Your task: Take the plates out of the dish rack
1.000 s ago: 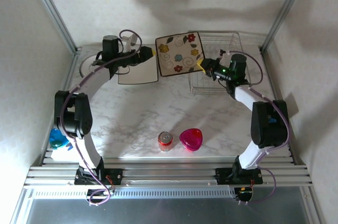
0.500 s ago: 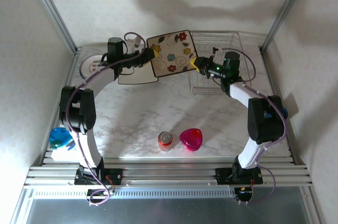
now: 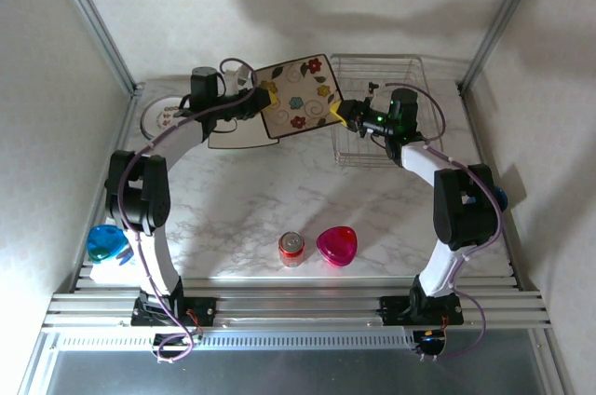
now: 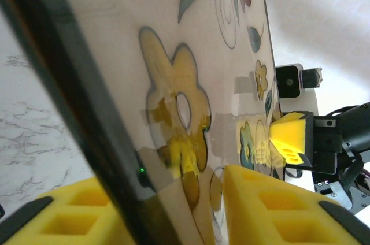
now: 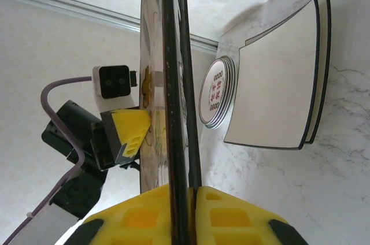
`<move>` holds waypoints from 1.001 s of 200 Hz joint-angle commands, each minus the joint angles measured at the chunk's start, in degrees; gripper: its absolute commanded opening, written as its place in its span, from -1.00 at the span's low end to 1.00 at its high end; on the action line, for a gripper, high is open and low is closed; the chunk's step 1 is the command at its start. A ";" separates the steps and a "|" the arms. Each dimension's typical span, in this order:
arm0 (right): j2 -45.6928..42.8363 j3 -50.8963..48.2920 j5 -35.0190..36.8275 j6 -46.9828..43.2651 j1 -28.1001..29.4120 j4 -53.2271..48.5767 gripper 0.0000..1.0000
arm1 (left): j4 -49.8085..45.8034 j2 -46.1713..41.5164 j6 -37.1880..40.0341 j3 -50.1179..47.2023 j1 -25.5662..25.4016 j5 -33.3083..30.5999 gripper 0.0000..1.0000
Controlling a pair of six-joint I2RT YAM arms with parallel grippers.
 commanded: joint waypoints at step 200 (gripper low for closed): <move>0.50 41.25 39.65 -51.74 0.49 -76.58 0.98 | 12.67 -1.66 -7.90 -1.39 1.64 -0.04 -1.00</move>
